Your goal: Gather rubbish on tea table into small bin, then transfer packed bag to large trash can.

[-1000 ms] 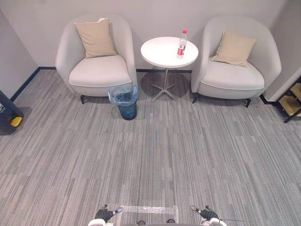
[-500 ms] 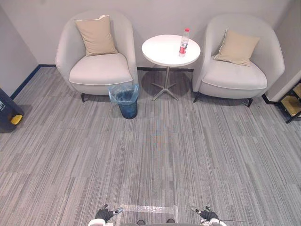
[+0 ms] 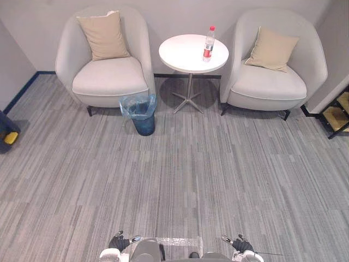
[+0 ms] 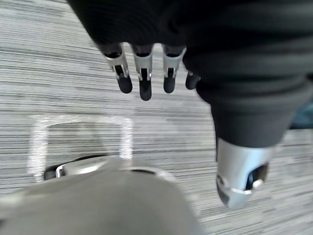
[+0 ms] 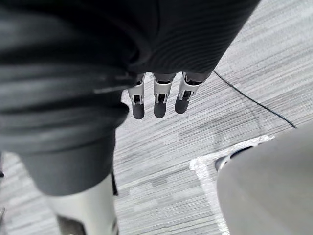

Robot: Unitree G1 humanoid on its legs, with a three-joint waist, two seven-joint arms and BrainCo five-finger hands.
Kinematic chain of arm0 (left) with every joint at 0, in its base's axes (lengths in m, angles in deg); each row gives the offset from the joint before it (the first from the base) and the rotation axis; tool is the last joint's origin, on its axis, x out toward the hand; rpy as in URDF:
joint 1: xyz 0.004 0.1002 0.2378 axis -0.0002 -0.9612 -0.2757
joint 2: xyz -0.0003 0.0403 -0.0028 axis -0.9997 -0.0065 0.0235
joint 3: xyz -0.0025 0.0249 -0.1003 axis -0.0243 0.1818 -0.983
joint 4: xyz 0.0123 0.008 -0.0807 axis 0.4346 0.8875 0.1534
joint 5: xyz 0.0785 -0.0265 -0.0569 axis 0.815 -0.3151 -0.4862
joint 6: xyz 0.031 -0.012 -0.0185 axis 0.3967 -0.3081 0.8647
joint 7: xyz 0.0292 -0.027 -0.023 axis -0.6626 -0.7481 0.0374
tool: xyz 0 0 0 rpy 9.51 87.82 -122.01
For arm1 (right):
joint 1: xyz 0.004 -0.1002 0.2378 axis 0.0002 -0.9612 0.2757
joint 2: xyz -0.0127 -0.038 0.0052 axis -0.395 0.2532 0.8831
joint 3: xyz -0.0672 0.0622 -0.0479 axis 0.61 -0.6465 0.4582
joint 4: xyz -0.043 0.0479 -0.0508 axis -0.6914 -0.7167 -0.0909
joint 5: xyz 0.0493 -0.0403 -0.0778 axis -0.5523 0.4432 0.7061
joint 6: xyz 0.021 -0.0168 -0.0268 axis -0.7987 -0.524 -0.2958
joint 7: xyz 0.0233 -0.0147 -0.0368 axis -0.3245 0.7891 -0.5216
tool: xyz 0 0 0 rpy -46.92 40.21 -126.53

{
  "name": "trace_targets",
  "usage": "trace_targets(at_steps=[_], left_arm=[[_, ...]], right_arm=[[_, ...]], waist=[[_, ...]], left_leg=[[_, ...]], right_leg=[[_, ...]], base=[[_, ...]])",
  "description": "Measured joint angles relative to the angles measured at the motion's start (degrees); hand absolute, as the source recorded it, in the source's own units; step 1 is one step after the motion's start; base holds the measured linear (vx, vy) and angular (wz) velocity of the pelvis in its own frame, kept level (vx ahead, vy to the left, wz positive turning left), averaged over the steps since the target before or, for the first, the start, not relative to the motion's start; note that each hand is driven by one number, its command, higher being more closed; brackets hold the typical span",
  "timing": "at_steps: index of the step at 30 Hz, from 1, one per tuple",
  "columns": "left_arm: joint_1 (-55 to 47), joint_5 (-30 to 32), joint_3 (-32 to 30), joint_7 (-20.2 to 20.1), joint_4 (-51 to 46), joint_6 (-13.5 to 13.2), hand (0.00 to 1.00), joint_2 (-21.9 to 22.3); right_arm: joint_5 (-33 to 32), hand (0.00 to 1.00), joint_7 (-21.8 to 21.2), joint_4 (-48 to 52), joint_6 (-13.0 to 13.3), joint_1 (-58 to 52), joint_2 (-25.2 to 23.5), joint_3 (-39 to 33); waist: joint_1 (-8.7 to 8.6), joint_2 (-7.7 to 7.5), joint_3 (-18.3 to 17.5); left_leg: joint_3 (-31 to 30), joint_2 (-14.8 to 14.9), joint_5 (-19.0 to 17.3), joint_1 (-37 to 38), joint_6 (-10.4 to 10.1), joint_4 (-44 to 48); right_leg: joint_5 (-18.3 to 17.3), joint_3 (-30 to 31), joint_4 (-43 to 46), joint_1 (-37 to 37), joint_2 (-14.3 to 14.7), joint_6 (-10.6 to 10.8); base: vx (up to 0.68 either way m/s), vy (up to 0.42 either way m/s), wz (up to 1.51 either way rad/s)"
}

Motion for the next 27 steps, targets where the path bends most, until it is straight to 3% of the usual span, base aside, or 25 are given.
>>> trace_targets(at_steps=[2,4,5,6,7,8,9,12,13,14,15,17,19,20,22,23,24,25,26,27], left_arm=[[0.0,-1.1,0.0,0.0,-0.3,-0.1,0.00,0.0],[0.0,-1.1,0.0,0.1,-0.5,-0.1,0.00,0.2],[-0.2,-1.1,0.1,0.1,-0.5,-0.1,0.00,0.4],[-0.3,-1.2,0.1,0.1,-0.5,-0.1,0.00,0.4],[-0.4,-1.2,0.0,0.0,-0.5,-0.1,0.00,-0.4],[-0.2,-1.2,0.0,0.1,-0.5,-0.1,0.00,-0.6],[0.5,-1.2,0.0,0.0,-0.6,-0.1,0.00,-1.0],[0.4,-1.2,0.2,0.2,-0.5,-0.1,0.00,-1.2],[0.6,-1.0,0.9,0.2,-1.1,0.0,0.00,-1.2],[0.8,-1.0,1.0,0.2,-1.1,0.0,0.00,-1.1],[1.0,-1.0,1.1,0.2,-1.5,-0.1,0.00,-0.8],[1.5,-1.0,1.1,0.1,-2.1,-0.1,0.00,0.3],[2.0,-1.1,1.2,-0.2,-2.1,-0.2,0.00,2.0],[1.9,-1.0,1.2,-0.4,-2.0,-0.2,0.00,2.9],[1.9,-1.1,1.2,-0.5,-1.9,-0.2,0.00,2.9],[1.9,-1.1,1.3,-0.4,-1.5,-0.2,0.00,2.9],[1.8,-1.0,1.5,-0.4,-0.9,-0.2,0.00,2.6],[1.4,-1.0,1.8,-0.4,-0.2,-0.2,0.00,2.0],[1.6,-1.0,1.3,-0.2,0.7,-0.3,0.00,3.9],[1.5,-1.0,0.8,-0.2,1.0,-0.3,0.00,4.3]], right_arm=[[-1.0,0.00,0.0,-0.1,-0.1,0.2,-0.1,0.0],[-1.0,0.00,0.0,-0.2,-0.1,0.7,0.0,0.3],[-1.0,0.00,0.0,-0.4,-0.1,1.5,0.2,0.8],[-1.0,0.00,0.0,-0.6,0.0,2.3,0.4,1.4],[-0.9,0.00,0.0,-1.2,-0.1,3.0,-0.4,2.2],[-0.9,0.00,-0.2,-1.0,-0.1,3.3,-0.8,2.2],[-0.8,0.00,-0.2,-0.2,0.0,3.5,-1.8,2.0],[-0.6,0.00,-0.5,-0.1,-0.1,3.4,-2.3,2.0],[0.7,0.00,-0.7,0.6,-0.1,3.4,-2.5,2.1],[1.1,0.00,-0.8,1.1,-0.2,3.3,-2.6,2.1],[1.5,0.00,-0.9,2.7,-0.1,3.1,-2.6,2.1],[1.5,0.00,-0.9,4.5,-0.1,2.7,-2.6,2.1],[1.6,0.00,-0.9,4.5,0.0,3.2,-2.5,1.9],[1.6,0.00,-1.0,4.4,0.0,3.4,-2.3,1.9],[1.8,0.00,-1.3,4.3,0.0,3.6,-2.1,1.9],[1.8,0.00,-1.5,4.0,0.0,4.0,-1.9,2.0],[1.8,0.00,-1.6,3.1,0.0,3.9,-1.5,2.2],[1.9,0.00,-1.7,1.5,-0.1,3.0,-0.9,2.6],[1.7,0.00,-1.7,1.2,-0.1,3.7,1.3,2.1],[1.7,0.00,-1.6,1.1,-0.1,3.6,1.7,2.0]], waist=[[0.43,-0.15,0.0],[1.10,-0.15,0.1],[1.44,-0.07,0.0],[1.64,-0.18,0.1],[1.69,-1.46,-0.1],[1.61,-1.85,-0.2],[1.80,-2.59,-0.2],[1.71,-3.14,-0.2],[1.53,-2.91,-0.1],[1.48,-2.84,0.0],[1.14,-2.54,0.0],[0.89,-1.77,0.3],[0.35,-1.74,0.4],[0.15,-1.67,0.4],[-0.09,-1.47,0.5],[-0.38,-1.47,0.5],[-0.66,-1.77,0.3],[-1.56,-3.28,-0.5],[-1.39,0.94,-0.4],[-1.50,1.40,-1.0]], left_leg=[[0.3,-1.2,0.0,-2.8,0.3,-6.1],[-0.6,-3.5,3.3,-3.6,-0.5,-18.1],[-2.6,-5.1,7.6,-3.5,-1.1,-27.6],[-3.7,-5.5,13.5,-2.8,-0.8,-30.9],[-2.8,-6.6,12.9,-3.2,2.2,-29.0],[-2.7,-6.8,11.7,-3.7,2.4,-27.6],[-1.5,-6.9,8.6,-4.2,3.9,-23.8],[0.7,-7.4,3.9,1.5,6.0,-22.0],[1.1,-7.4,2.6,6.5,7.2,-22.7],[1.1,-7.4,2.4,8.0,7.4,-23.2],[1.0,-7.3,2.2,12.6,7.6,-25.6],[1.0,-6.9,2.2,17.4,7.7,-29.1],[0.9,-6.0,2.2,22.2,7.7,-32.5],[0.8,-4.7,2.2,24.4,7.7,-33.3],[0.4,-3.4,2.2,25.9,7.7,-33.9],[-0.7,-2.8,1.9,26.8,7.2,-34.1],[-2.0,-2.9,1.2,27.4,5.4,-34.1],[-5.8,-3.6,-0.9,29.0,2.0,-33.9],[-7.6,-0.5,-1.9,29.9,0.7,-32.7],[-8.6,0.1,-1.9,29.0,0.6,-31.0]], right_leg=[[-1.3,0.9,-0.2,0.6,-2.0,1.1],[-2.4,2.6,-1.4,1.8,-3.9,2.8],[-3.0,3.5,-2.7,2.5,-4.9,3.9],[-3.4,4.6,-3.5,3.3,-5.3,4.7],[-3.3,6.2,-3.2,3.5,-6.5,5.2],[-2.8,6.4,-2.4,3.0,-6.9,5.4],[-2.2,7.7,3.9,0.8,-7.8,6.2],[1.9,10.1,25.2,-5.5,-9.4,11.8],[3.7,10.0,41.4,-11.3,-9.8,13.2],[3.7,9.0,44.8,-12.8,-10.0,12.8],[3.6,4.6,50.7,-16.4,-11.5,10.5],[2.4,-1.0,51.8,-20.2,-13.2,8.4],[0.8,-5.9,45.5,-23.0,-13.4,7.3],[0.5,-8.8,36.7,-24.7,-12.4,7.3],[1.9,-9.6,27.8,-26.3,-10.4,6.6],[5.3,-8.7,19.9,-26.9,-8.2,6.5],[11.0,-7.0,12.1,-26.3,-6.6,5.9],[16.6,-4.3,9.0,-26.2,-6.0,2.8],[15.0,-6.1,12.1,-26.1,-4.1,2.5],[13.3,-6.6,11.6,-25.5,-3.8,2.5]], base=[[0.27,0.097,-0.18],[0.36,0.164,-0.37],[0.46,0.249,-0.54],[0.60,0.308,-0.73],[0.41,0.207,-0.51],[0.56,0.229,-0.37],[0.58,0.224,-0.25],[0.56,0.205,-0.28],[0.49,0.156,-0.31],[0.64,0.153,-0.35],[0.42,0.068,-0.24],[0.37,0.023,-0.13],[0.45,-0.058,0.01],[0.41,-0.104,0.03],[0.42,-0.171,0.12],[0.44,-0.207,0.29],[0.46,-0.262,0.63],[0.57,-0.327,0.45],[0.47,-0.280,0.39],[0.54,-0.317,0.16]])
